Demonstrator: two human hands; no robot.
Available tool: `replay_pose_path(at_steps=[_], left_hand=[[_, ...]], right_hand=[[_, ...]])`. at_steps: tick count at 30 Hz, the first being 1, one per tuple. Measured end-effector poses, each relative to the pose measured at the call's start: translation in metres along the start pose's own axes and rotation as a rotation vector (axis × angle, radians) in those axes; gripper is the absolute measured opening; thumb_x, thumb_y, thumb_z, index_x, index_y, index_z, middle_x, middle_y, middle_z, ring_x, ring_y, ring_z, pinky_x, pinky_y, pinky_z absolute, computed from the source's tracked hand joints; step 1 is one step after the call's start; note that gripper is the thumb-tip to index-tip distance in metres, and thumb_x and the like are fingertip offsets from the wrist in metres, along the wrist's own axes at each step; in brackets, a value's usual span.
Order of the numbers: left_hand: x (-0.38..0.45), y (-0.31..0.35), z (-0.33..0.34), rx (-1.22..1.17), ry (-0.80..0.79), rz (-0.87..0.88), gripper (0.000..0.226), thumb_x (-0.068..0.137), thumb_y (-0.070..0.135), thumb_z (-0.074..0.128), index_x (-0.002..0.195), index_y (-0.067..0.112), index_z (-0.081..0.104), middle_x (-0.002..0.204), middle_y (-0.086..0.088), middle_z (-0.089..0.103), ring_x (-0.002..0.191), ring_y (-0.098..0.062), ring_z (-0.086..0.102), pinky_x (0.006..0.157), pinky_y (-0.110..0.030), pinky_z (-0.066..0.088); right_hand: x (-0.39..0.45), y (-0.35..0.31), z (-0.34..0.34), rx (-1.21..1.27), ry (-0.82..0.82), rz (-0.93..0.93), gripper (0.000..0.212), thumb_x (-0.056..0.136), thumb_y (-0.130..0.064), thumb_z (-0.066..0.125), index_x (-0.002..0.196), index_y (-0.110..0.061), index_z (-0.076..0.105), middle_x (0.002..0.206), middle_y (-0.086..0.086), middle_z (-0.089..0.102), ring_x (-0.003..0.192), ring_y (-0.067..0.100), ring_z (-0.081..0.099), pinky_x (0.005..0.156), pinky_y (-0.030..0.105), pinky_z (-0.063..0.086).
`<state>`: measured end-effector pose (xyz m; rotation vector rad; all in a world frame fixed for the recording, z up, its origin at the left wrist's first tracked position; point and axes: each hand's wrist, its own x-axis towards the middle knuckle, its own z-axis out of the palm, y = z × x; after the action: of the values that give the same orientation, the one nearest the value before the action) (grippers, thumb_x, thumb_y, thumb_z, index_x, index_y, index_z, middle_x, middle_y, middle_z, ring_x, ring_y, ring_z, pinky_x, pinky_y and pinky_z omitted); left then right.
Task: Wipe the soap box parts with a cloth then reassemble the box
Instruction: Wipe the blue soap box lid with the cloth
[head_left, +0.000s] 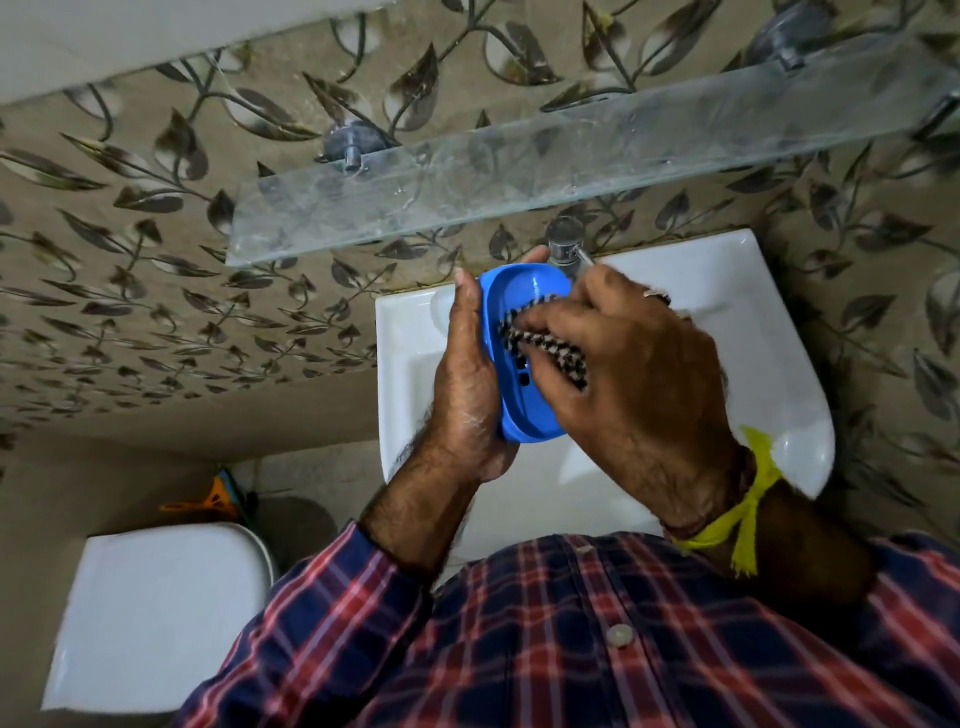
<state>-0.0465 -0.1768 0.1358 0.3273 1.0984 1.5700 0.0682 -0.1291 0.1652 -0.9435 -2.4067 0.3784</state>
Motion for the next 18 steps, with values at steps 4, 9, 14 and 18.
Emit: replay_pose_path(at_steps=[4,9,14,18], left_hand=[[-0.002,-0.003,0.002,0.011,0.001,-0.006,0.072,0.099,0.068,0.02,0.144,0.021,0.052,0.133,-0.012,0.064,0.12,-0.029,0.062,0.094,-0.045,0.056],[-0.003,-0.002,0.003,0.011,0.013,0.015,0.073,0.1,0.066,0.02,0.146,0.019,0.051,0.136,-0.011,0.064,0.123,-0.029,0.062,0.097,-0.042,0.055],[-0.004,-0.004,0.004,0.028,0.03,0.028,0.072,0.099,0.067,0.022,0.145,0.02,0.051,0.137,-0.011,0.064,0.123,-0.029,0.062,0.091,-0.041,0.057],[-0.005,-0.003,0.001,0.019,0.028,0.036,0.072,0.099,0.067,0.022,0.143,0.02,0.054,0.133,-0.013,0.066,0.121,-0.032,0.063,0.097,-0.046,0.055]], right_hand=[[0.003,0.001,0.0,-0.031,0.09,0.096,0.024,0.089,-0.032,0.068,0.11,-0.022,0.073,0.098,0.004,0.063,0.083,0.027,0.064,0.064,0.033,0.05],[0.004,-0.005,0.001,-0.019,0.064,0.024,0.024,0.089,-0.03,0.066,0.11,-0.02,0.072,0.099,0.006,0.063,0.082,0.028,0.064,0.063,0.036,0.053],[0.011,-0.002,0.001,-0.009,0.104,0.078,0.025,0.092,-0.031,0.065,0.113,-0.02,0.072,0.1,0.006,0.063,0.085,0.027,0.064,0.066,0.034,0.051],[0.003,-0.001,0.001,0.006,0.011,-0.01,0.026,0.091,-0.033,0.066,0.115,-0.024,0.072,0.099,0.005,0.061,0.084,0.028,0.063,0.066,0.038,0.055]])
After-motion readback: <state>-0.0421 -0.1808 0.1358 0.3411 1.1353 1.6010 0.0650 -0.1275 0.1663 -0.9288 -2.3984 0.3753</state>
